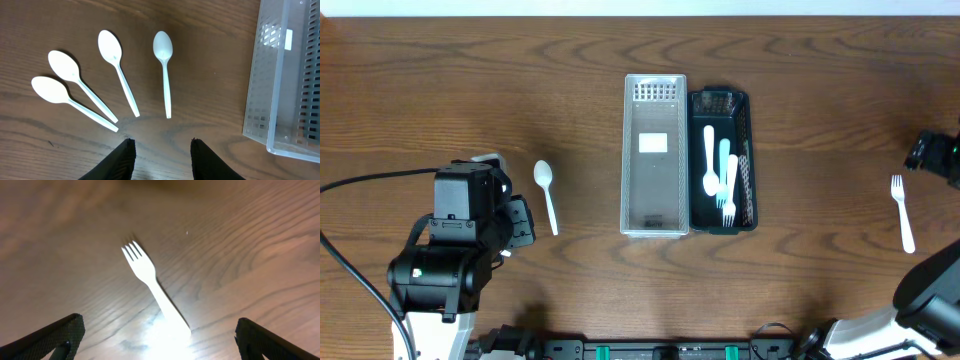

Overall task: Pack container
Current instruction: 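Move the right gripper to the last white fork and grasp it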

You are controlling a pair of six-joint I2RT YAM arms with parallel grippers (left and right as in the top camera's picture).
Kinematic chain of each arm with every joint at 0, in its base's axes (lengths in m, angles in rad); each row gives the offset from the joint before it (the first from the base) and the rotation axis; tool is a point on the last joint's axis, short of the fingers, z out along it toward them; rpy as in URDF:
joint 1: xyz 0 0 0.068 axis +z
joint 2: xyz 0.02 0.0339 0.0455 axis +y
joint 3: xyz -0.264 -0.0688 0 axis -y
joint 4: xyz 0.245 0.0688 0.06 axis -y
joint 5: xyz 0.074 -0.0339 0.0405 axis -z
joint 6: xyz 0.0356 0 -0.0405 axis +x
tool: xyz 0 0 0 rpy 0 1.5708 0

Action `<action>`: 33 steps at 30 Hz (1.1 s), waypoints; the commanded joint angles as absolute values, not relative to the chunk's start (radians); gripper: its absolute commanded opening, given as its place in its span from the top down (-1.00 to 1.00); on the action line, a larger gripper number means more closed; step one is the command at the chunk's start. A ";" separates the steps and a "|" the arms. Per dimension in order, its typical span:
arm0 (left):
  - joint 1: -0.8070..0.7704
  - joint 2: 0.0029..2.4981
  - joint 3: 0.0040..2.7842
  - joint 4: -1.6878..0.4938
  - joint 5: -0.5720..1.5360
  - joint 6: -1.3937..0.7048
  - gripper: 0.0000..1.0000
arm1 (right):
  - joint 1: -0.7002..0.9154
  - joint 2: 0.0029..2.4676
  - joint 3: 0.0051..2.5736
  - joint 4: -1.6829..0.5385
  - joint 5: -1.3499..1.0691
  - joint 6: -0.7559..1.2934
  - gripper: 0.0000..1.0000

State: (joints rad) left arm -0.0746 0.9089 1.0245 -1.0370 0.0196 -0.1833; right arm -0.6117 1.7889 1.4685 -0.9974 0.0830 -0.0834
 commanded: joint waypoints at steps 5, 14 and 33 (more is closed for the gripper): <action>-0.075 0.909 1.040 -1.039 0.015 -0.178 0.21 | -0.620 1.931 1.447 -0.960 0.070 -0.156 -0.98; -0.075 0.926 1.040 -1.039 0.015 -0.178 0.22 | -0.620 2.048 1.446 -0.946 0.070 -0.160 -0.94; -0.075 0.965 1.040 -1.039 0.015 -0.178 0.22 | -0.620 2.065 1.362 -0.925 0.047 -0.163 -0.79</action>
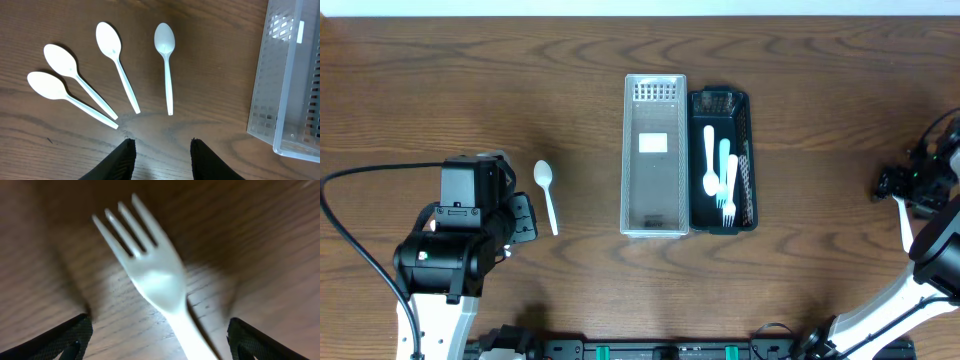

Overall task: Pack container
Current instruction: 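Move the right gripper to the last white fork and grasp it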

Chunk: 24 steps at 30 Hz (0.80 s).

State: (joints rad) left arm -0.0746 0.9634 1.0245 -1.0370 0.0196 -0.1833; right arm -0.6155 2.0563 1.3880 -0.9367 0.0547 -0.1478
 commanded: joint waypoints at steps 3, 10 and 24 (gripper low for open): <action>-0.075 0.965 1.040 -1.039 0.015 -0.178 0.21 | -0.620 2.065 1.352 -0.916 0.047 -0.163 -0.79; -0.075 0.965 1.040 -1.039 0.015 -0.178 0.22 | -0.620 2.065 1.352 -0.916 0.028 -0.162 -0.47; -0.075 0.965 1.040 -1.039 0.015 -0.178 0.21 | -0.620 2.065 1.351 -0.916 0.017 -0.161 0.16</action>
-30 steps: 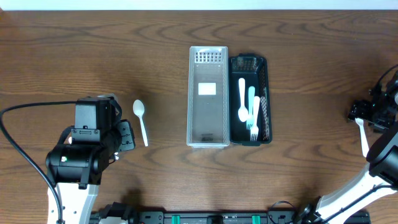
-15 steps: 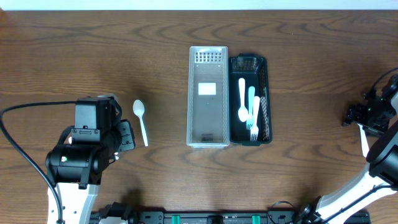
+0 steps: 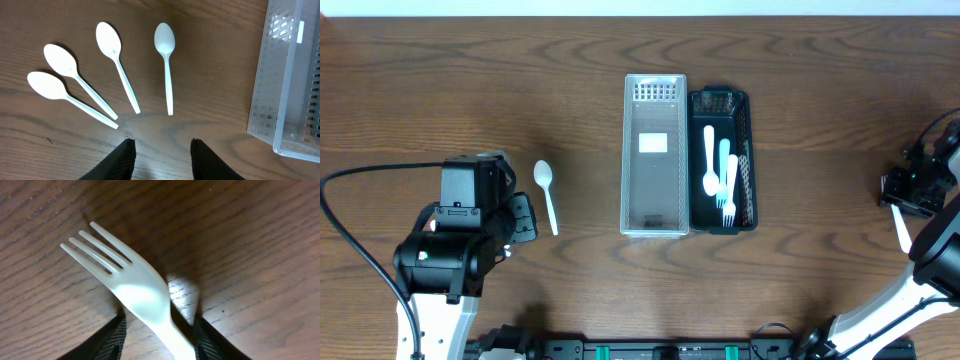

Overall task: Pack container
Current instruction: 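Move the right gripper to the last white fork and grasp it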

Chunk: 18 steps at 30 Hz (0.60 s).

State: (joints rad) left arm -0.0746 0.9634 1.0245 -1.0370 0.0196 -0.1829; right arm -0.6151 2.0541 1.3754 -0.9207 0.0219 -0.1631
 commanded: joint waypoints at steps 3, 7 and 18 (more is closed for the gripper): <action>-0.075 0.965 1.040 -1.039 0.015 -0.178 0.22 | -0.620 2.065 1.351 -0.916 0.017 -0.161 0.25; -0.075 0.965 1.040 -1.039 0.015 -0.178 0.22 | -0.620 2.065 1.351 -0.915 0.017 -0.150 0.46; -0.075 0.965 1.040 -1.039 0.015 -0.178 0.22 | -0.606 2.065 1.352 -0.907 0.009 -0.138 0.65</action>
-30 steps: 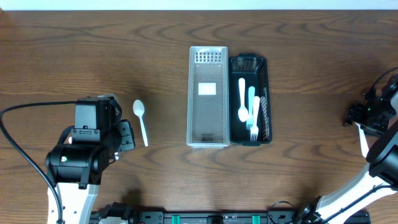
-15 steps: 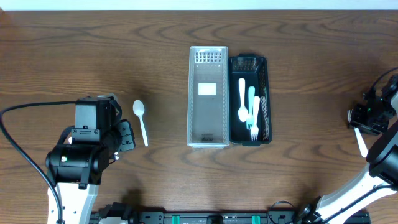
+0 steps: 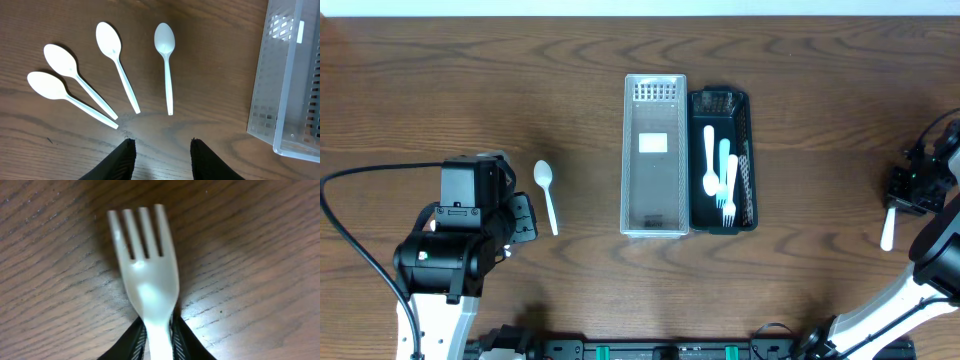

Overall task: Pack container
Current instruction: 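Move the right gripper to the last white fork and grasp it, then carry the fork into the black basket and release it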

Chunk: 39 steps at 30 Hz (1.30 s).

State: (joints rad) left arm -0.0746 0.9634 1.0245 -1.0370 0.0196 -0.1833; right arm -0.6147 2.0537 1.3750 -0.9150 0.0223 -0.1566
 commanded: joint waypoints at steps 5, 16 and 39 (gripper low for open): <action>-0.075 0.965 1.040 -1.039 0.015 -0.178 0.22 | -0.580 2.061 1.359 -0.910 0.010 -0.084 0.65; -0.075 0.965 1.040 -1.040 0.015 -0.178 0.21 | -0.366 1.801 1.482 -1.008 -0.071 0.044 0.83; -0.075 0.965 1.040 -1.044 0.015 -0.178 0.22 | 0.391 1.760 1.476 -1.002 -0.004 0.326 0.97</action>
